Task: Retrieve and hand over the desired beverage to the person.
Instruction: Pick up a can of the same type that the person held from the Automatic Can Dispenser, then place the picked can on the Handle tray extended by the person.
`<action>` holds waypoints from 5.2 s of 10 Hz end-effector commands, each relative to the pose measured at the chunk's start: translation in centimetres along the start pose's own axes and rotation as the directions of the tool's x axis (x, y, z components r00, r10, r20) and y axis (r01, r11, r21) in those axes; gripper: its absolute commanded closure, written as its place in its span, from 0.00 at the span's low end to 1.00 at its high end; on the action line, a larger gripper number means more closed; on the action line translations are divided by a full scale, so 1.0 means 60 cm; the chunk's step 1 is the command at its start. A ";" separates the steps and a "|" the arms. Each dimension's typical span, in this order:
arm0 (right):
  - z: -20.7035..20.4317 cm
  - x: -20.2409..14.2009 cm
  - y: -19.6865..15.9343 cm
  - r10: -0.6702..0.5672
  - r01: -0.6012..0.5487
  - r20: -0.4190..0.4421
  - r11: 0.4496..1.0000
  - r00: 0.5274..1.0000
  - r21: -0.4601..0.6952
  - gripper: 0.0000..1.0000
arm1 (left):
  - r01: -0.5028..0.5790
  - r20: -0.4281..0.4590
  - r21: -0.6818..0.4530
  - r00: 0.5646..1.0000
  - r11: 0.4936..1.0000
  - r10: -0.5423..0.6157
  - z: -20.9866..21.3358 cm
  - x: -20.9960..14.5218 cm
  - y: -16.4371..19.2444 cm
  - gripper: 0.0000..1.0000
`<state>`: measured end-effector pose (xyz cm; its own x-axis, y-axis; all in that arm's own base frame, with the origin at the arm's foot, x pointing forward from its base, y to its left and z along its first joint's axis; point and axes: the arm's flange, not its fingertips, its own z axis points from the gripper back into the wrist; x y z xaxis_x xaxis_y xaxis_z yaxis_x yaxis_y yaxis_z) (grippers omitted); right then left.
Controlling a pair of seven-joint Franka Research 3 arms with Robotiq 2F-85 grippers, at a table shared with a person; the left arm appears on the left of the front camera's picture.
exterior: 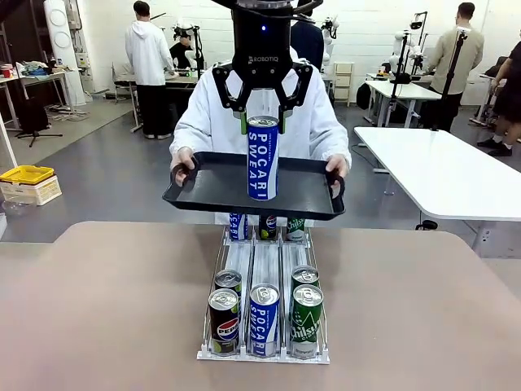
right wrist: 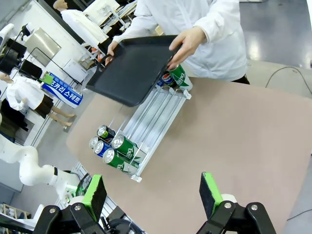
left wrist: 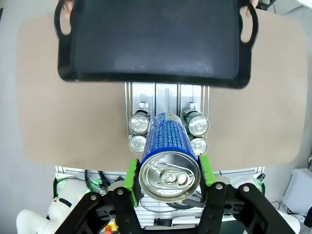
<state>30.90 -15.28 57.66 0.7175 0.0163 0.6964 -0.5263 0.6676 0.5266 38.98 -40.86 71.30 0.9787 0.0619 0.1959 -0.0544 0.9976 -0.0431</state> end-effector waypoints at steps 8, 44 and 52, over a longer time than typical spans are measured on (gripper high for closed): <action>-0.002 0.005 -0.002 0.012 -0.013 0.028 1.000 1.000 0.027 0.00 | 0.010 0.009 -0.002 1.000 1.000 -0.010 0.007 -0.002 0.003 1.00; -0.002 0.005 -0.002 0.012 -0.013 0.028 1.000 1.000 0.027 0.00 | 0.064 -0.097 0.037 0.993 0.997 -0.060 -0.177 0.244 -0.066 0.00; -0.002 0.005 -0.002 0.012 -0.013 0.028 1.000 1.000 0.027 0.00 | 0.416 -0.075 -0.166 0.899 0.894 -0.432 -0.090 0.081 0.182 0.00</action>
<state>30.92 -15.28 57.65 0.7177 0.0172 0.6961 -0.5264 0.6678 0.5262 49.74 -37.36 71.38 0.9560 -0.2721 0.1098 0.2828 0.9542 -0.0973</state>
